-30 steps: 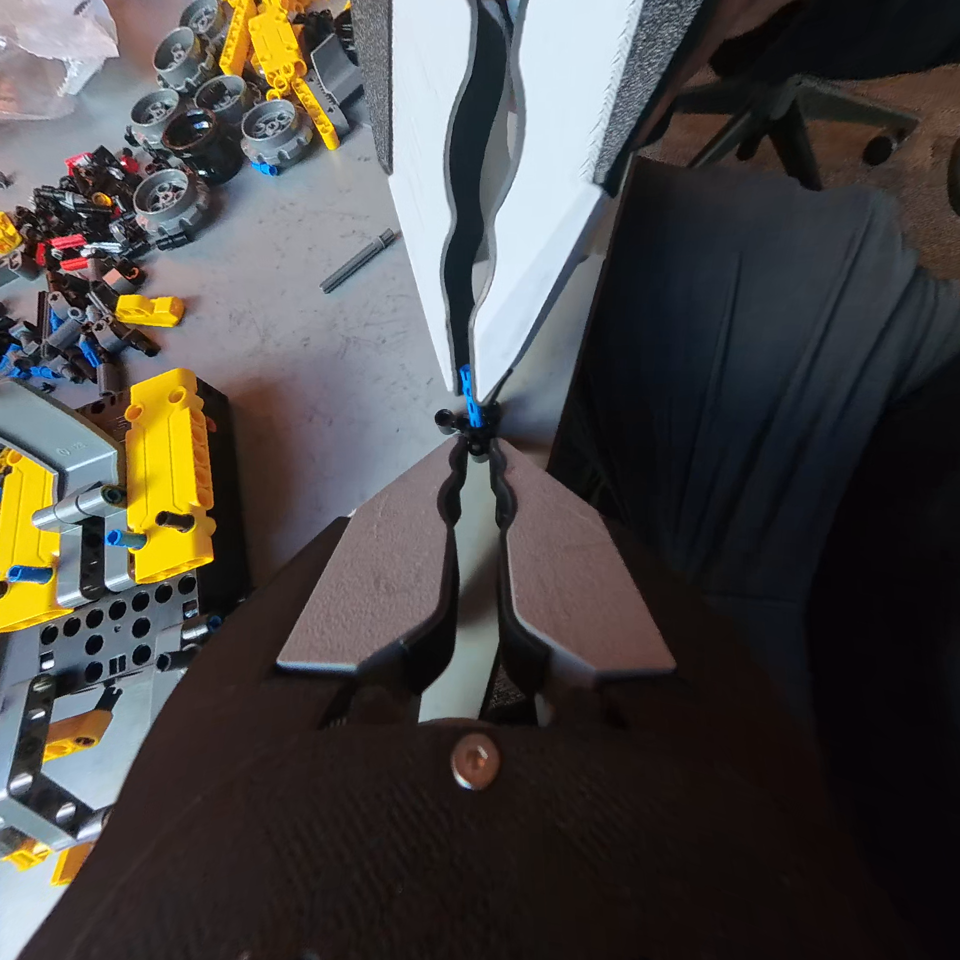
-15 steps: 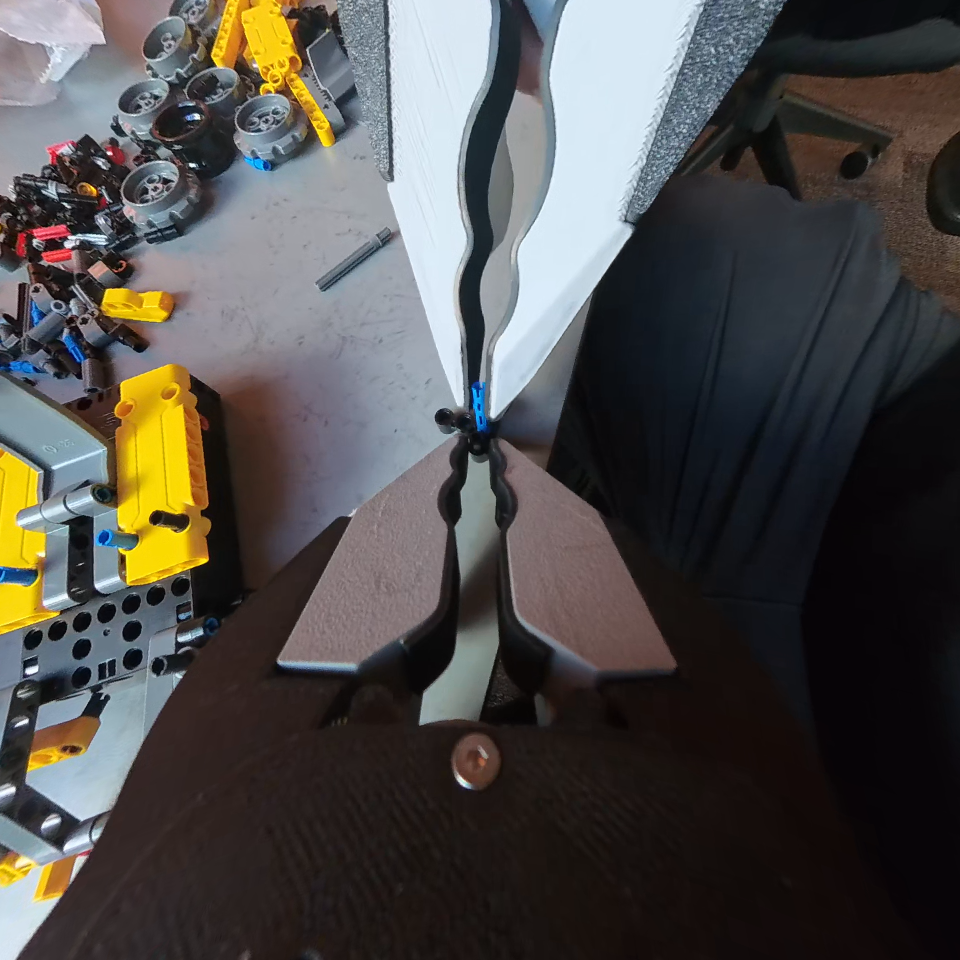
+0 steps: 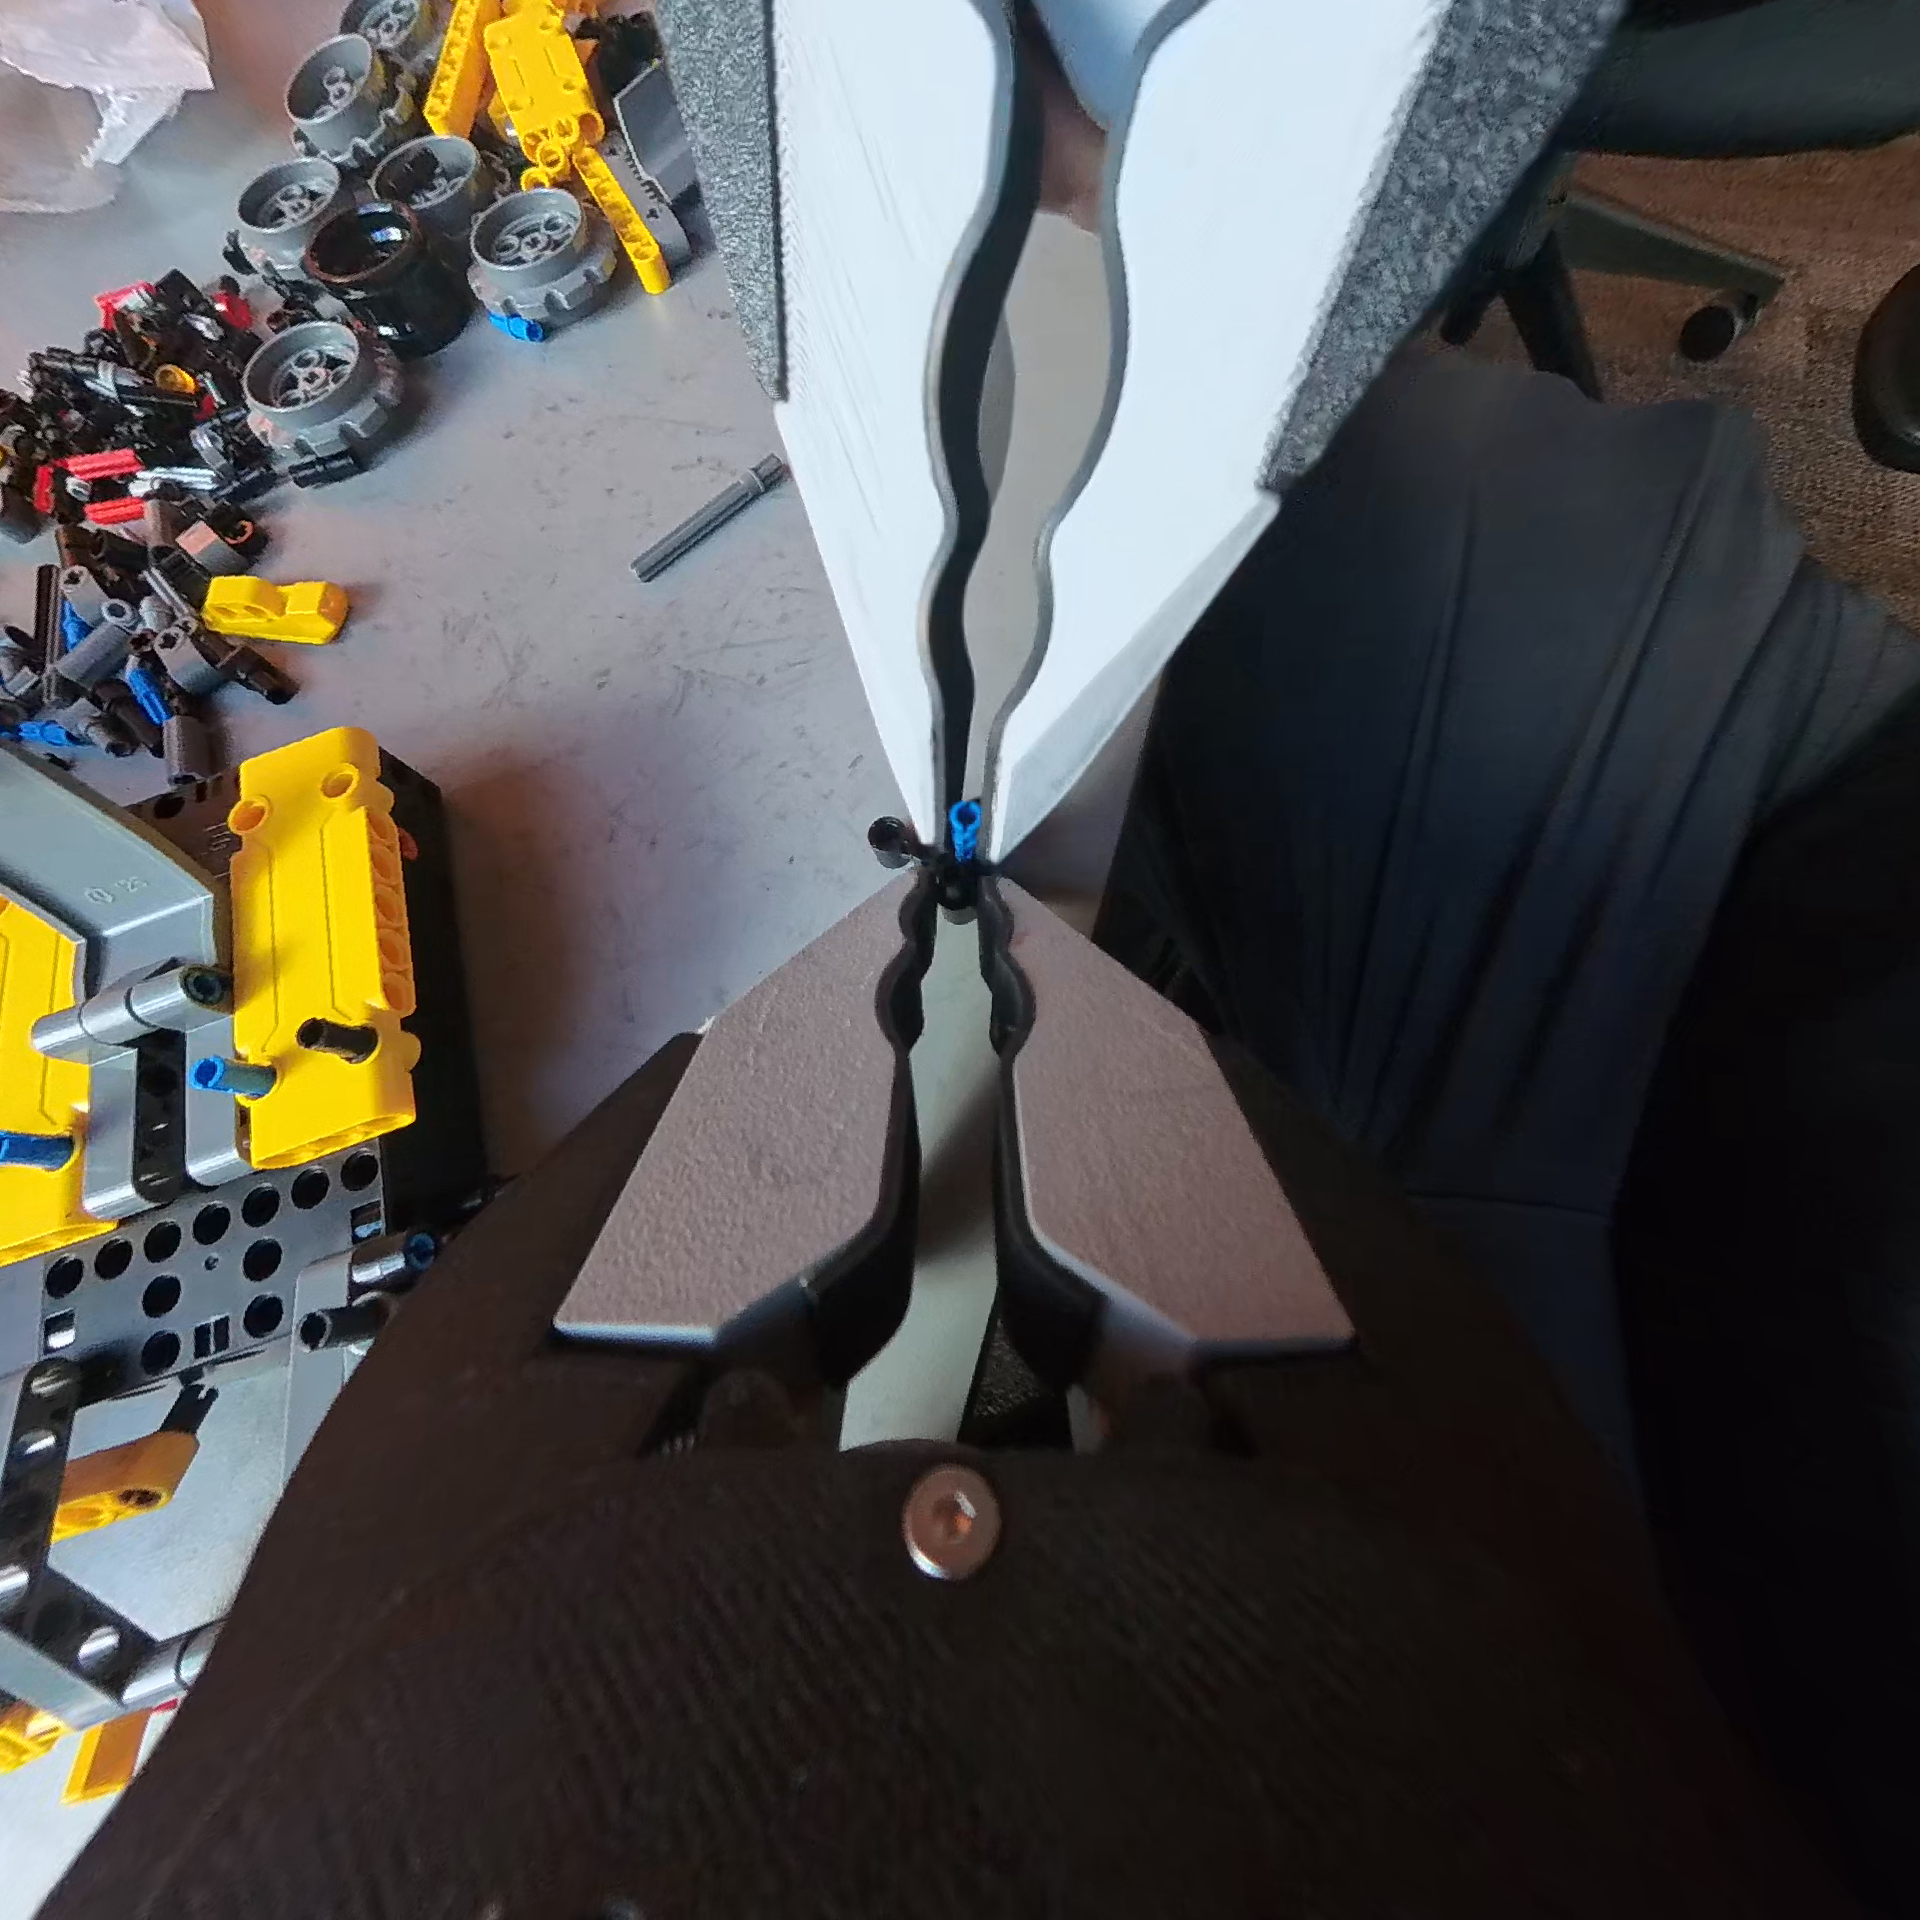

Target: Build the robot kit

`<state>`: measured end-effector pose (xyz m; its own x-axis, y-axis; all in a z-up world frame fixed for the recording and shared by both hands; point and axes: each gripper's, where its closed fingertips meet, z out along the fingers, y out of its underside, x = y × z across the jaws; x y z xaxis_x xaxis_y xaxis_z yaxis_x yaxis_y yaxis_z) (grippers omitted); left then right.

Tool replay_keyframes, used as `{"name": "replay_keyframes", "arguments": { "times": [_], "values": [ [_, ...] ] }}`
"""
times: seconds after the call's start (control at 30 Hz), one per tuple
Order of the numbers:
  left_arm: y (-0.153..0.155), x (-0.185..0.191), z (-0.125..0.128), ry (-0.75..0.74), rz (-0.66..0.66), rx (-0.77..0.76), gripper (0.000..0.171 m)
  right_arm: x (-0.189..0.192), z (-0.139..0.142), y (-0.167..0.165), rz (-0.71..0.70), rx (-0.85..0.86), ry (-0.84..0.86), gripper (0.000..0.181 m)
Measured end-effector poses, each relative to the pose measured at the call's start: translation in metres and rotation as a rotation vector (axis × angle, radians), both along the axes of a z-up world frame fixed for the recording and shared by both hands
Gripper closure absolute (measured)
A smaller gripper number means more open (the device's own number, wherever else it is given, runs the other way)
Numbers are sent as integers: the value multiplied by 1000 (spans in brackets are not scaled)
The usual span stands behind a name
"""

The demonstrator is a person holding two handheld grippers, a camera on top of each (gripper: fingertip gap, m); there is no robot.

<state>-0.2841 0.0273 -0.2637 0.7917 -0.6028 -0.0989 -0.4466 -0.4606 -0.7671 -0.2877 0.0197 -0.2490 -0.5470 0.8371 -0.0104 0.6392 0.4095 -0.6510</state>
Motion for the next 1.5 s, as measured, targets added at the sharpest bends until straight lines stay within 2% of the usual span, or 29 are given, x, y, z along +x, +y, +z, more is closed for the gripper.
{"name": "replay_keyframes", "arguments": {
  "times": [0.27, 0.37, 0.53, 0.67, 0.87, 0.93, 1.13, 1.23, 1.37, 1.5],
  "values": [
    [-1, 1, 0, 0, -7, 3, 167, 5, 0, 5, -57, -191, -11, 177],
    [-1, 1, 0, 1, -6, 4, 167, 7, -1, 5, -46, -126, 28, 177],
    [0, 0, 0, -4, 1, -1, 167, 4, 0, 4, -27, 85, 75, 177],
    [1, -2, 0, -3, 17, -1, 167, 1, 0, 5, -30, 132, 68, 177],
    [1, -2, 0, 0, 19, 3, 167, 0, -1, 2, 20, 289, 61, 177],
    [2, -2, 0, 4, 19, 6, 167, -1, -1, 2, 3, 216, 35, 176],
    [1, -1, 0, 2, 9, 7, 167, -5, -1, 1, -49, -162, -78, 176],
    [1, 0, 0, 7, 5, 11, 167, -5, -1, 2, -62, -292, -81, 177],
    [1, 0, 0, 2, 5, 9, 167, -3, 1, 3, -61, -312, -26, 177],
    [1, 0, 0, -1, 5, 6, 167, -2, 1, 3, -44, -173, 57, 177]
  ]
}}
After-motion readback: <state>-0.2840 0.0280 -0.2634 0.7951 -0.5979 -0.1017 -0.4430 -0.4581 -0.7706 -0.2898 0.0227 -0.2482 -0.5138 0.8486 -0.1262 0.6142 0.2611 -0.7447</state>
